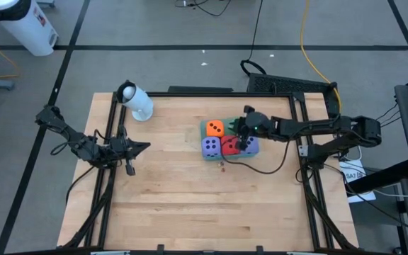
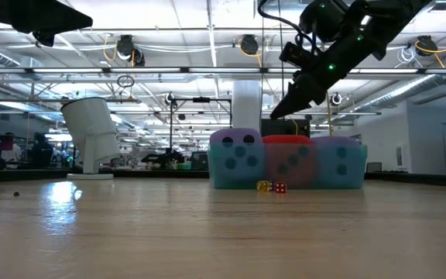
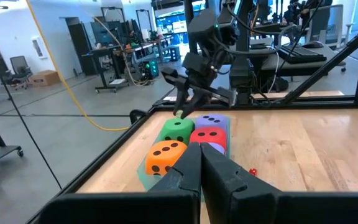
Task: Pick & Place Dice
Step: Put the small green die into the blue bin
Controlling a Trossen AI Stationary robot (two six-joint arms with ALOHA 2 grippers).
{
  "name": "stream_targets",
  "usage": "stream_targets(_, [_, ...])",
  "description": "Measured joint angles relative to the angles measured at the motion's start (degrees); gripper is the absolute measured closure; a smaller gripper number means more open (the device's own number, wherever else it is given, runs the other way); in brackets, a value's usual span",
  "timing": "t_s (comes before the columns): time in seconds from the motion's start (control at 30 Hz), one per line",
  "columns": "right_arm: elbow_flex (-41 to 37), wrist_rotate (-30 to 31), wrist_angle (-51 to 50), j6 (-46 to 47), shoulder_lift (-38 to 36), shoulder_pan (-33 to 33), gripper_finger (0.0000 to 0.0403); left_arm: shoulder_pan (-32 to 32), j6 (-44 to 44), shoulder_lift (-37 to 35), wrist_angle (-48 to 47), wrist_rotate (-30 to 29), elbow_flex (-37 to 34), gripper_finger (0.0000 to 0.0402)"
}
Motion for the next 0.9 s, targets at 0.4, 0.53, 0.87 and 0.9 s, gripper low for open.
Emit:
stream_targets(0.4, [0.00, 0.01, 2.33, -1.29, 0.00, 0.07, 0.0085, 0.00, -0.34, 0.00, -0.51, -0.02, 0.00, 0.0396])
stream_targets(0.53, [0.00, 0.08, 2.28, -3.73, 0.00, 0.73, 0.0080, 0.00, -0.13, 0.00, -1.32, -0.02, 0.00, 0.0396])
stream_targets(0.87, [0.00, -4.64, 2.64, 0.33, 0.00, 0.77, 0.0090, -0.01, -0.13, 0.00, -2.13, -0.02, 0.00, 0.0396])
stream_targets(0.9, [0.00, -5.82, 2.97, 0.30, 0.00, 0.79, 0.0090, -0.02, -0.25, 0.00, -2.13, -0.04, 0.00, 0.0396])
